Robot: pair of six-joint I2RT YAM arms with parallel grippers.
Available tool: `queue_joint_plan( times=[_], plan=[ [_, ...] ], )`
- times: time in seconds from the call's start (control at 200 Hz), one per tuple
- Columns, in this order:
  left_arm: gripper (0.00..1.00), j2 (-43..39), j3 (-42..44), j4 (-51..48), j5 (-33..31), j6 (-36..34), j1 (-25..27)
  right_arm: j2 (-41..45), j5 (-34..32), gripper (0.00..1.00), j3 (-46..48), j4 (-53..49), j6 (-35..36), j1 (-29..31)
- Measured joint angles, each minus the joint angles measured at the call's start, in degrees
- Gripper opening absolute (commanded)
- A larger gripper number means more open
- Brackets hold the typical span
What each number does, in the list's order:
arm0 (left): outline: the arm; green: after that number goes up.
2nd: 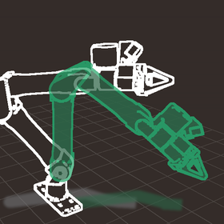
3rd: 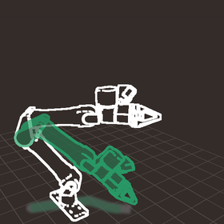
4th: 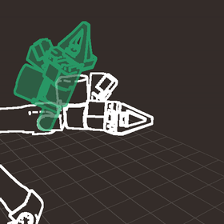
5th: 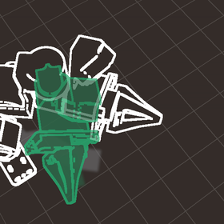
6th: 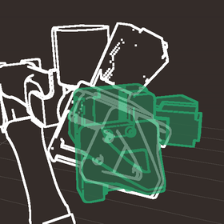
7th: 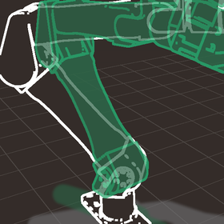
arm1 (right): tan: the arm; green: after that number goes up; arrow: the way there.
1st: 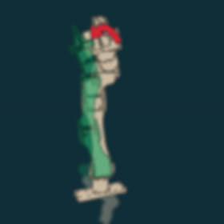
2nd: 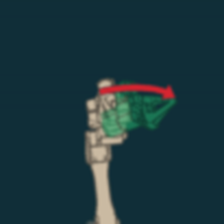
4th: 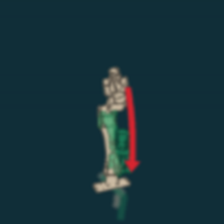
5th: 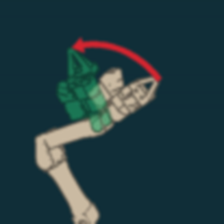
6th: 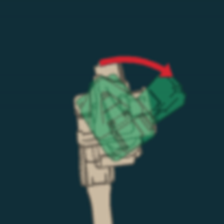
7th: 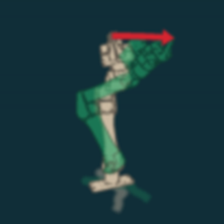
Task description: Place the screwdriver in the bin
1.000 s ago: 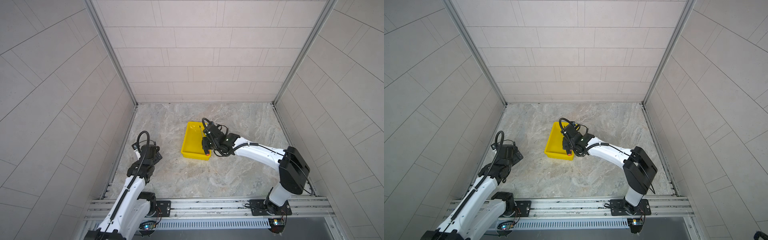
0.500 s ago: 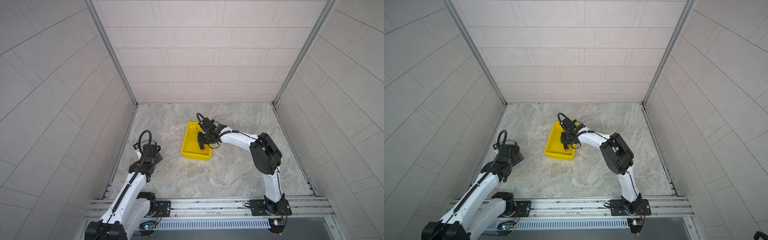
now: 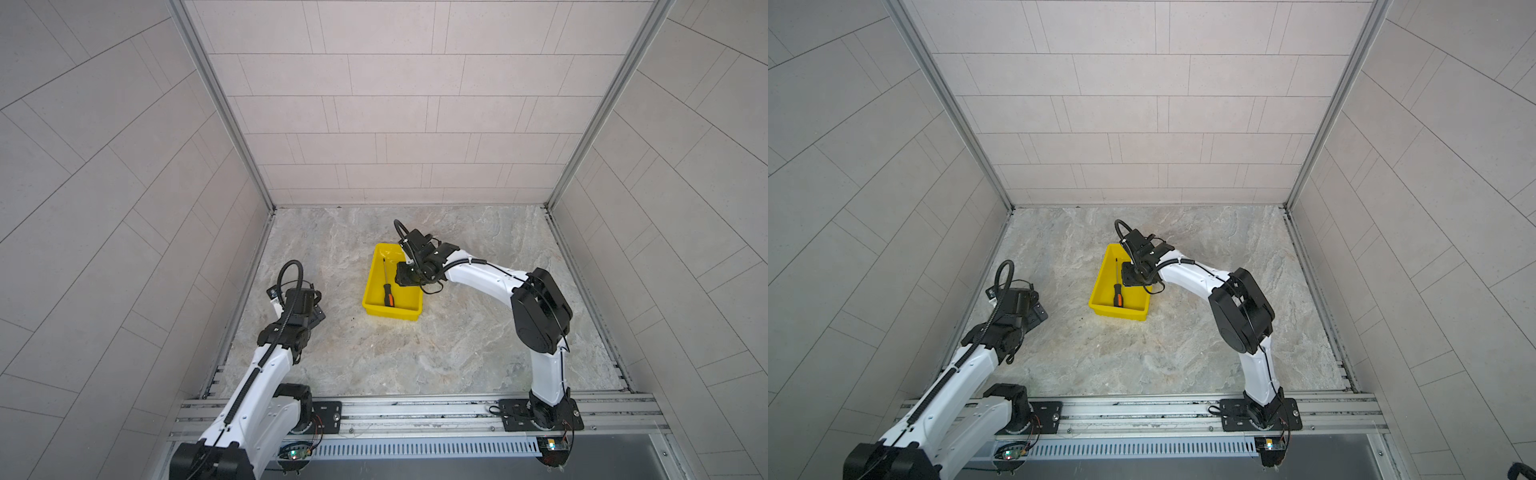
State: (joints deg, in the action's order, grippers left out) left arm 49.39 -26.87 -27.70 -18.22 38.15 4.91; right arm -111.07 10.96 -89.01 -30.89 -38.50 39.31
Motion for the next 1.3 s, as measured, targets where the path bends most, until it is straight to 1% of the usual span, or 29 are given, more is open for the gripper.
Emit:
queue_joint_plan(
  times=[0.13,0.2,0.24,0.335,0.44,0.55,0.595,0.635,0.716,0.761,0.771,0.791,0.866,1.016,1.111,1.151,1.211,1.301],
  plan=[
    [1.0,0.2,0.0,0.0,0.1,0.0,0.0,6.6,-2.3,0.4,1.7,-1.1,2.8,-0.9],
    [1.0,0.5,0.0,0.1,0.3,0.0,0.0,11.2,-5.1,0.44,3.3,-1.5,5.3,-2.0],
    [1.0,0.7,0.0,0.1,0.4,0.0,0.0,14.3,-7.8,0.47,4.5,-1.5,7.0,-2.9],
    [1.0,0.9,0.0,0.1,0.4,0.0,0.0,20.9,-14.8,0.49,7.9,-1.0,11.3,-5.0],
    [1.0,1.3,-0.1,0.2,0.7,0.0,0.0,29.1,-24.3,0.52,15.8,3.1,17.2,-6.1],
    [1.0,1.6,-0.2,0.5,0.9,0.0,0.0,36.7,-33.7,0.7,26.5,9.4,22.6,-6.2],
    [1.0,1.8,-0.2,0.6,0.9,0.0,0.0,39.0,-36.5,0.73,30.6,11.7,23.8,-6.5],
    [1.0,1.8,-0.2,0.6,1.1,0.0,0.0,40.7,-38.1,0.8,33.7,13.7,24.6,-7.2],
    [1.0,1.8,-0.2,0.6,1.4,0.0,0.0,43.6,-38.8,0.86,39.0,17.2,24.8,-10.0],
    [1.0,1.8,-0.2,0.7,1.5,0.0,0.0,45.0,-38.6,0.94,41.3,18.5,24.2,-12.2],
    [1.0,1.8,-0.2,0.7,1.5,0.0,0.0,45.2,-38.5,0.98,41.7,18.8,24.5,-12.6],
    [1.0,1.8,-0.2,0.7,1.5,0.0,0.0,45.6,-38.5,0.99,42.3,19.2,24.0,-13.4],
    [1.0,1.8,-0.2,1.1,1.8,-0.1,0.0,46.2,-38.8,0.99,43.4,20.3,23.1,-16.6],
    [1.0,1.8,-0.2,1.5,2.6,-0.3,0.0,44.9,-38.3,0.99,42.4,20.5,21.3,-22.0],
    [1.0,1.8,-0.2,1.7,3.0,-0.3,0.0,42.8,-41.5,0.99,42.5,21.8,20.4,-24.2],
    [1.0,1.8,-0.2,1.7,3.2,-0.3,0.0,41.9,-43.5,0.99,43.6,24.1,20.6,-24.6],
    [1.0,1.8,-0.2,1.7,3.4,-0.3,0.0,40.2,-45.9,0.99,47.1,30.7,22.1,-25.0],
    [1.0,1.7,-0.2,1.7,3.7,-0.4,0.0,36.4,-46.0,0.99,54.9,43.9,26.7,-25.5]
  ],
)
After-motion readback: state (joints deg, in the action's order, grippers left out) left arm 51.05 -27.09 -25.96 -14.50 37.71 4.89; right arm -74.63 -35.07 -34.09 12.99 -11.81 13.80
